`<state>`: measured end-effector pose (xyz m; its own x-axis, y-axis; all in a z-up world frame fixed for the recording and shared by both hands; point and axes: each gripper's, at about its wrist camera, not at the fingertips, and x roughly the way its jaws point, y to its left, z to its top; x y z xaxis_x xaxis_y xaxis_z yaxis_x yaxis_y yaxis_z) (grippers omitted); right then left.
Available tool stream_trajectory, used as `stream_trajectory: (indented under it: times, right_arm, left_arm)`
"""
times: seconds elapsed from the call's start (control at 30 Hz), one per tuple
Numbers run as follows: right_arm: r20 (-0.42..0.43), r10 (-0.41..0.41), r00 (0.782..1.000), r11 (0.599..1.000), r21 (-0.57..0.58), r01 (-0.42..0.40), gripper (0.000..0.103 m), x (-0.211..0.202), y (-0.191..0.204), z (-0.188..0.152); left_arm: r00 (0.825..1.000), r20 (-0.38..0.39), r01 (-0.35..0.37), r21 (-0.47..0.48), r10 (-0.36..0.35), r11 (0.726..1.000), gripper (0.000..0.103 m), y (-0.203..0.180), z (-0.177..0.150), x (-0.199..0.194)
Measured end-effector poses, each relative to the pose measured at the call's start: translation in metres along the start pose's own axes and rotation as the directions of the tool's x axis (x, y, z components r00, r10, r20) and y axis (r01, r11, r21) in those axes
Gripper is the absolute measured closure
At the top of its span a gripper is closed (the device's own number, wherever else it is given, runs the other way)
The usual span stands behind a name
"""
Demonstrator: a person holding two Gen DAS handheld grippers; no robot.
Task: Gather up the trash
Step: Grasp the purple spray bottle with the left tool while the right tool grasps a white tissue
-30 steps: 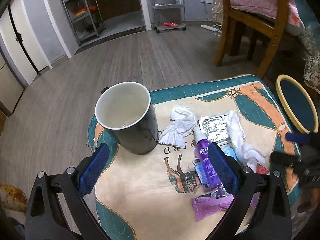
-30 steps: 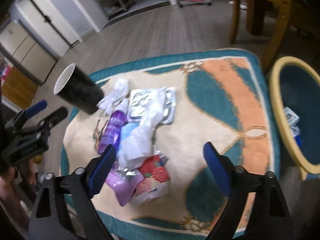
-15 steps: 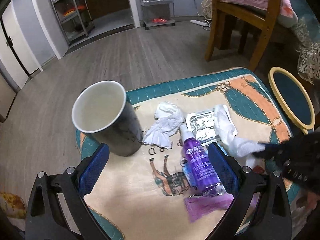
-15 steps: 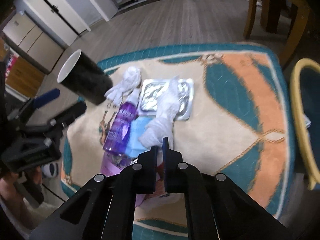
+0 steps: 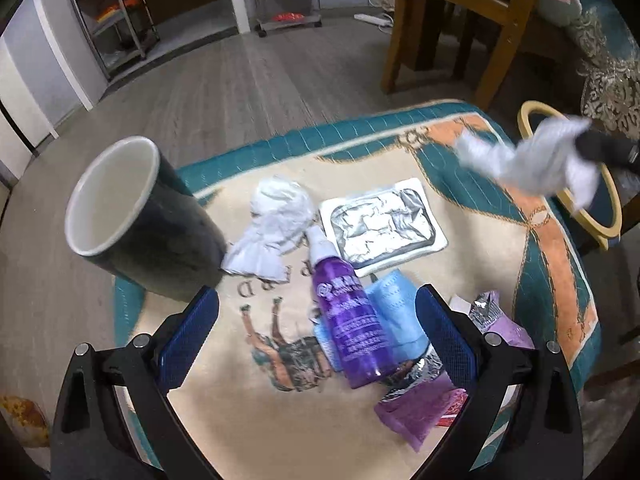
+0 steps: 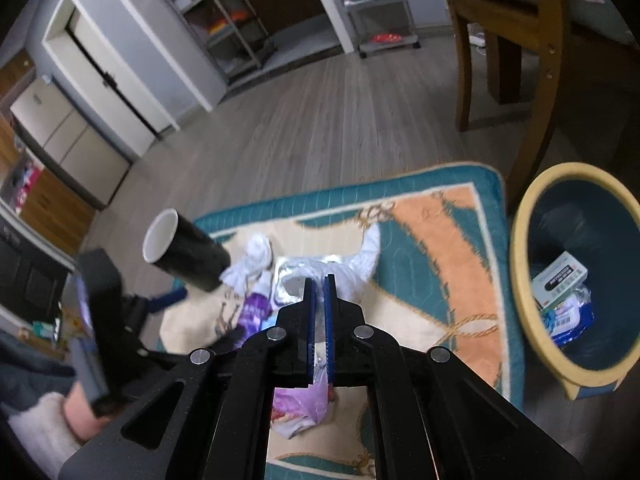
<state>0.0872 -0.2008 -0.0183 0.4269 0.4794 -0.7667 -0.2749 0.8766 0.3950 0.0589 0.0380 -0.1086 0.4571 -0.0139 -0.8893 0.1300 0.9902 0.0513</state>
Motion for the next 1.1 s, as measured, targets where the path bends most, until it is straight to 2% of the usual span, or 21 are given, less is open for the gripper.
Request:
stream_trajectory:
  times: [0.17, 0.33, 0.4, 0.47, 0.63, 0.73, 0.8, 0.93, 1.1]
  right_arm:
    - [0.02, -0.004, 1.0, 1.0, -0.007, 0.004, 0.098, -0.012, -0.006, 0.003]
    - [0.014, -0.013, 1.0, 1.0, -0.017, 0.013, 0.098, -0.013, -0.009, 0.002]
    - [0.015, -0.015, 1.0, 1.0, -0.022, 0.015, 0.098, -0.013, -0.009, 0.001]
    - [0.019, -0.018, 1.0, 1.0, -0.026, 0.018, 0.098, -0.015, -0.01, 0.001]
    - [0.023, -0.023, 0.999, 0.999, -0.029, 0.024, 0.098, -0.015, -0.01, 0.002]
    - [0.024, -0.024, 0.999, 0.999, -0.035, 0.025, 0.098, -0.015, -0.008, 0.001]
    - [0.027, -0.027, 0.999, 0.999, -0.039, 0.028, 0.098, -0.015, -0.007, 0.001]
    - [0.037, -0.03, 0.999, 0.998, -0.053, 0.032, 0.098, -0.018, -0.004, 0.003]
    - [0.058, -0.038, 0.998, 0.997, -0.06, 0.041, 0.098, -0.025, -0.003, 0.005]
  left_arm:
    - [1.0, -0.014, 0.005, -0.019, -0.006, 1.0, 0.01, -0.002, 0.0, 0.005]
    - [0.999, -0.039, 0.026, -0.063, -0.028, 0.998, 0.029, -0.001, 0.003, 0.01]
    - [0.997, -0.06, 0.04, -0.064, -0.044, 0.997, 0.042, -0.001, 0.004, 0.014]
    - [0.994, -0.086, 0.058, -0.066, -0.064, 0.996, 0.05, -0.003, 0.002, 0.019]
    - [0.985, -0.111, 0.111, -0.147, -0.128, 0.983, 0.051, 0.008, -0.003, 0.025]
    - [0.979, -0.145, 0.113, -0.185, -0.141, 0.976, 0.053, 0.015, -0.007, 0.031]
    - [0.974, -0.171, 0.115, -0.18, -0.146, 0.977, 0.071, 0.016, -0.011, 0.034]
    - [0.981, -0.149, 0.106, -0.138, -0.126, 0.985, 0.071, 0.012, -0.01, 0.027]
    - [0.995, -0.061, 0.073, -0.091, -0.079, 0.993, 0.071, 0.004, 0.003, 0.001]
